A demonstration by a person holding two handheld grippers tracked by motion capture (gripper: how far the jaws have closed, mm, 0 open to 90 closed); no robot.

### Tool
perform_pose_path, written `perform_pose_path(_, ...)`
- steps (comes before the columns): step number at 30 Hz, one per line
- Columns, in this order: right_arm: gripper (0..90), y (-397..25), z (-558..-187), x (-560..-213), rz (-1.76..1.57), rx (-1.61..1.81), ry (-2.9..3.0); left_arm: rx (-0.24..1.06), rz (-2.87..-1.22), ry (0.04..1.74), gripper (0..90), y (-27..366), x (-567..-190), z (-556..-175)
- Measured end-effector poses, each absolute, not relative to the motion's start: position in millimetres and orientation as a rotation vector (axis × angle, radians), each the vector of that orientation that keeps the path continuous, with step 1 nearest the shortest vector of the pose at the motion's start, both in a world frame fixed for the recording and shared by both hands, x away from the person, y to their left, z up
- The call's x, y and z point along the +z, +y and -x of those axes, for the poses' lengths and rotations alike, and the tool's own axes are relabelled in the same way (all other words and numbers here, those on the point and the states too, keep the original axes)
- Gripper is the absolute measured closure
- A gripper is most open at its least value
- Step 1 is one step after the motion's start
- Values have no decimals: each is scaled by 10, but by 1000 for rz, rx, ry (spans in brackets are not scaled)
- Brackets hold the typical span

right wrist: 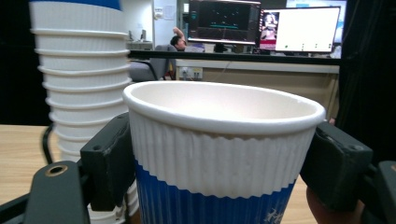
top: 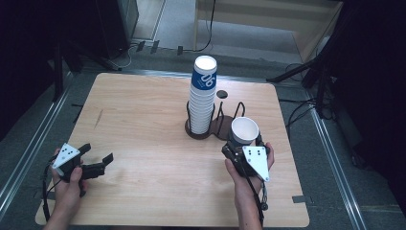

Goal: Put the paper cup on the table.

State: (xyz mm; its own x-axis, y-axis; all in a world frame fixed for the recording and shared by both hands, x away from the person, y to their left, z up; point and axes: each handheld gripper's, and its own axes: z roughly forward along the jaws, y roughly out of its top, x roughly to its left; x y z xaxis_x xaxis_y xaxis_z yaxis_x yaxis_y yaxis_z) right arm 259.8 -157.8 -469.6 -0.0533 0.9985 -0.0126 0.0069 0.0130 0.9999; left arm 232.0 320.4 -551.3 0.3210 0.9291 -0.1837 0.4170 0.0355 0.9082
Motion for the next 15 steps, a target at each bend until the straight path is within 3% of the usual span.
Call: perform_pose_path(15,201,-1921,-2834,-4896,-1252,1218,1208,628,-1563,1270,14,3204,-5513,-2318)
